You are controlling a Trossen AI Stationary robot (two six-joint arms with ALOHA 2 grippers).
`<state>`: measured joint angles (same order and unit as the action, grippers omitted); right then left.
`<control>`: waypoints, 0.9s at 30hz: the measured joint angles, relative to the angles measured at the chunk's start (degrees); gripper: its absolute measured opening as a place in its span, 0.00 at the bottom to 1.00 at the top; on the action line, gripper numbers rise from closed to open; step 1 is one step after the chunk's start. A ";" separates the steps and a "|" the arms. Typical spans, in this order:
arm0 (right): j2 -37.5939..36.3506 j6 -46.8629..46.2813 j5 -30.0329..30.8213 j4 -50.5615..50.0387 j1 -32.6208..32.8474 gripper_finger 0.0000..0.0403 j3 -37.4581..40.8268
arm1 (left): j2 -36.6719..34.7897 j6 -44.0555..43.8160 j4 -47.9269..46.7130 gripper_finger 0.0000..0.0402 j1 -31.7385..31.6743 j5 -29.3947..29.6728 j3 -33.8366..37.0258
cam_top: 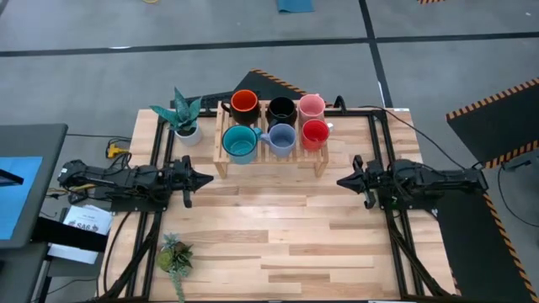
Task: Place coffee mugs
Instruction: Return to Home Position
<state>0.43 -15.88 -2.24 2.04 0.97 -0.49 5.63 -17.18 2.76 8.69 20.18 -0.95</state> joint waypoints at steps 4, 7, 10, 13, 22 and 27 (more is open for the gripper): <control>-0.09 0.41 0.56 -0.46 0.00 0.06 0.02 | 0.00 0.13 -0.02 0.00 0.00 -0.01 -0.02; 0.79 1.88 2.04 -0.81 0.00 0.08 0.02 | 0.00 0.00 -0.05 0.00 0.02 -0.02 -0.02; 1.54 2.28 2.21 -0.93 0.00 0.10 0.02 | 0.00 0.17 -0.09 0.00 0.00 -0.04 -0.04; 1.65 2.30 2.23 -0.96 0.00 0.11 0.04 | 0.00 0.01 -0.10 0.00 0.00 -0.07 -0.07; 1.66 2.37 2.23 -1.01 0.00 0.11 0.09 | 0.00 0.04 -0.11 0.00 0.00 -0.09 -0.09; 1.66 2.39 2.23 -1.09 0.00 0.12 0.11 | 0.00 0.04 -0.15 0.00 0.02 -0.09 -0.11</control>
<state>2.09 -13.50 -0.01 0.95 0.97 -0.38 5.63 -17.15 2.62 8.70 20.10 -1.06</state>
